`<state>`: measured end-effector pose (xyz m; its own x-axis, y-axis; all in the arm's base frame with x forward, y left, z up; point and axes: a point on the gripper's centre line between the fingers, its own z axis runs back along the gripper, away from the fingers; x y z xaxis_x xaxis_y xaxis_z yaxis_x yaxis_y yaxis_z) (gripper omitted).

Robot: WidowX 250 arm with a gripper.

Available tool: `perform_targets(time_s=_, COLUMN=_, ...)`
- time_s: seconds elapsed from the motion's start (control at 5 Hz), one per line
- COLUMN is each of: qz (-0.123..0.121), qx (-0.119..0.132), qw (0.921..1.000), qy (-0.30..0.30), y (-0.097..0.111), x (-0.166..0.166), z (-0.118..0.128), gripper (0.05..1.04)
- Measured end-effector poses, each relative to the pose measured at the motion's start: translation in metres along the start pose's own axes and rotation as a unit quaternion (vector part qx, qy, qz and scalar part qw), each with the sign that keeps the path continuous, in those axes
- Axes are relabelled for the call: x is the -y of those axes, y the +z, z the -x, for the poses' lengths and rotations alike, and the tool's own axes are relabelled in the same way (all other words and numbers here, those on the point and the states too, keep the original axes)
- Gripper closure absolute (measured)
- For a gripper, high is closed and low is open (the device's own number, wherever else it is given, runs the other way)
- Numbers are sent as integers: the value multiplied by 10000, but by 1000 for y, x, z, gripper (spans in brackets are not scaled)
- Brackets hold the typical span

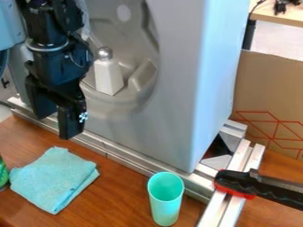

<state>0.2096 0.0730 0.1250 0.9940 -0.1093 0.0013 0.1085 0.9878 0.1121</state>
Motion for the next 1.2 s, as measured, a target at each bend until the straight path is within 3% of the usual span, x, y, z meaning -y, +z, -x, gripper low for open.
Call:
perform_targets(time_s=0.2, qz=43, qx=-49, qw=10000, qy=-29, y=-3, x=2, z=1, gripper=83)
perform_targets(time_s=0.4, qz=271, qx=446, qw=9986, qy=40, y=7, x=-17, z=-13, gripper=83)
perform_targets(time_s=0.6, qz=292, qx=1032, qw=9941, qy=167, y=21, x=-32, z=-35, gripper=83)
perform_targets(time_s=0.8, qz=142, qx=1347, qw=9903, qy=317, y=26, x=-43, z=-56, gripper=83)
perform_targets(time_s=1.2, qz=149, qx=1706, qw=9829, qy=674, y=27, x=-57, z=-89, gripper=83)
